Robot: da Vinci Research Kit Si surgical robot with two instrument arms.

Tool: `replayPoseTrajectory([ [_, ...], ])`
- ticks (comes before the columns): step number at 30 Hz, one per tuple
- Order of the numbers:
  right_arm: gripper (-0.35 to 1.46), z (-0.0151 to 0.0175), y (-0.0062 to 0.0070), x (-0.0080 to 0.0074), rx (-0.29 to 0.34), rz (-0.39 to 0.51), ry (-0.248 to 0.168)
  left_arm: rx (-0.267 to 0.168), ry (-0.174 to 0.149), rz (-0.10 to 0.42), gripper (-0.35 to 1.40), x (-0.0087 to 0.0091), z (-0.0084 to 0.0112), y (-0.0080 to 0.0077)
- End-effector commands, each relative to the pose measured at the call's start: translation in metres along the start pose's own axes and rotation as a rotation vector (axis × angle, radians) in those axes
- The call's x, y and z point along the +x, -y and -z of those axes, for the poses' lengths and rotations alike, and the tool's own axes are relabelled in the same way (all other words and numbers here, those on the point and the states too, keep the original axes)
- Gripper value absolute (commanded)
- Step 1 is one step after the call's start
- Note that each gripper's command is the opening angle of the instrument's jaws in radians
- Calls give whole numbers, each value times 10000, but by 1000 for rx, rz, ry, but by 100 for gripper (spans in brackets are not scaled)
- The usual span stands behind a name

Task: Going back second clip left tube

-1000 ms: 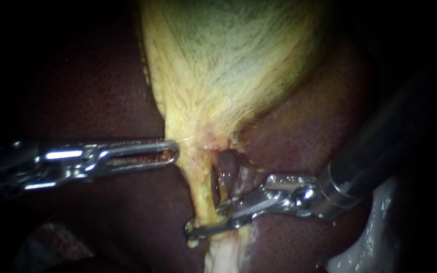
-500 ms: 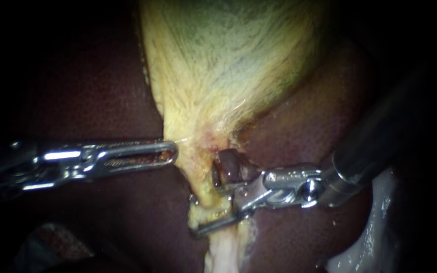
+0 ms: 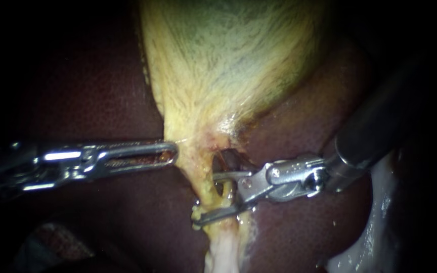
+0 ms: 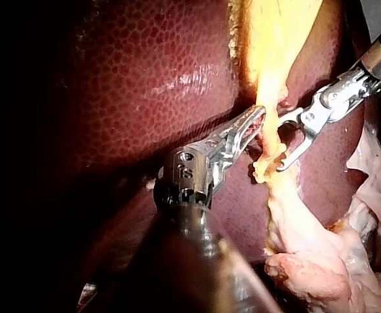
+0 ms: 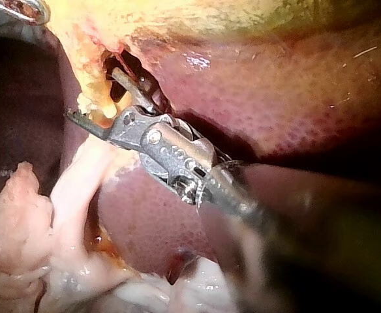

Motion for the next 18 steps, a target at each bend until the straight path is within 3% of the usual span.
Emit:
replayPoseTrajectory([
  [1, 60, 6, 3, 1, 5, -1, 0, 0, 0, 0, -35, 0, 0, 0],
  [11, 60, 67, 26, 24, 37, 33, -6, 2, -1, -1, -35, -1, -2, -5],
  [18, 60, 110, 25, 42, 9, 108, -6, 2, -1, -1, -35, -1, -4, -7],
])
